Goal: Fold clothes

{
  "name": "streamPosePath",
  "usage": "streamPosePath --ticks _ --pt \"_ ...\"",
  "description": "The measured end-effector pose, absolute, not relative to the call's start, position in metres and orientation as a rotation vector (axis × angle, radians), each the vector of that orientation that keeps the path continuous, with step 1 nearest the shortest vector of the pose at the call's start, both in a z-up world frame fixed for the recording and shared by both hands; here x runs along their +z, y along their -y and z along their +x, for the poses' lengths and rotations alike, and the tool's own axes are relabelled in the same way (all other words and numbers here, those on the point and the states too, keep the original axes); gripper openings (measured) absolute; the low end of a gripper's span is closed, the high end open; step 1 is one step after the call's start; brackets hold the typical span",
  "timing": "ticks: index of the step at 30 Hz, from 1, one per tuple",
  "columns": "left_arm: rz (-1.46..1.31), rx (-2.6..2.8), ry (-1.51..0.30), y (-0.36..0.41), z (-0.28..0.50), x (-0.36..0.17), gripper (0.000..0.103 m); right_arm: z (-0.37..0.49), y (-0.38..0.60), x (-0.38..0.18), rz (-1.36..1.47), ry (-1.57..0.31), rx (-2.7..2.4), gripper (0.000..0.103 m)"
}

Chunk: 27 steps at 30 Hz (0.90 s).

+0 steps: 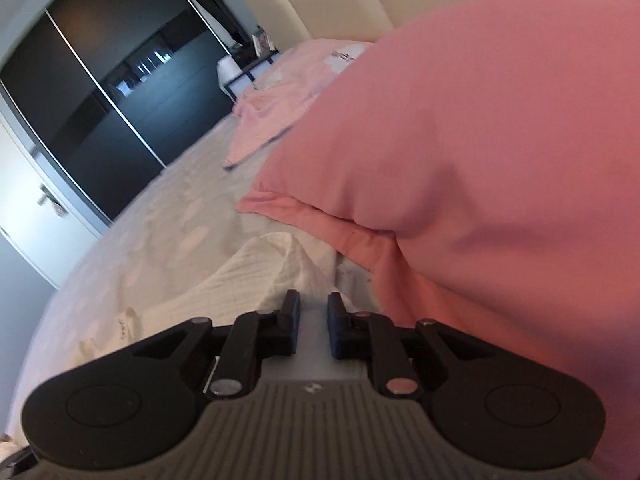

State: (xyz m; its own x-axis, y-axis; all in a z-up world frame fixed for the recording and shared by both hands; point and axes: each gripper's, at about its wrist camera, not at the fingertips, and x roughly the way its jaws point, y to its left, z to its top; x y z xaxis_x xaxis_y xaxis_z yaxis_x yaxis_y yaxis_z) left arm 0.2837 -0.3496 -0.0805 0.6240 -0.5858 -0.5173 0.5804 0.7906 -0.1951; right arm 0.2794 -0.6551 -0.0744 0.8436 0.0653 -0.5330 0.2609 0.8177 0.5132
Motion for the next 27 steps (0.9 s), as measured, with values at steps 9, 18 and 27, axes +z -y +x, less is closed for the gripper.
streamPosePath --ticks 9,18,27 --pt "0.107 -0.680 -0.457 0.330 0.201 -0.038 0.035 0.186 0.617 -0.003 0.264 -0.439 0.011 0.043" --pt "0.174 -0.665 -0.583 0.347 0.187 -0.073 0.037 0.160 0.577 -0.045 0.015 -0.607 0.054 0.061" --pt "0.108 -0.680 -0.516 0.321 0.164 -0.038 0.046 0.154 0.579 -0.013 0.043 -0.605 0.073 0.062"
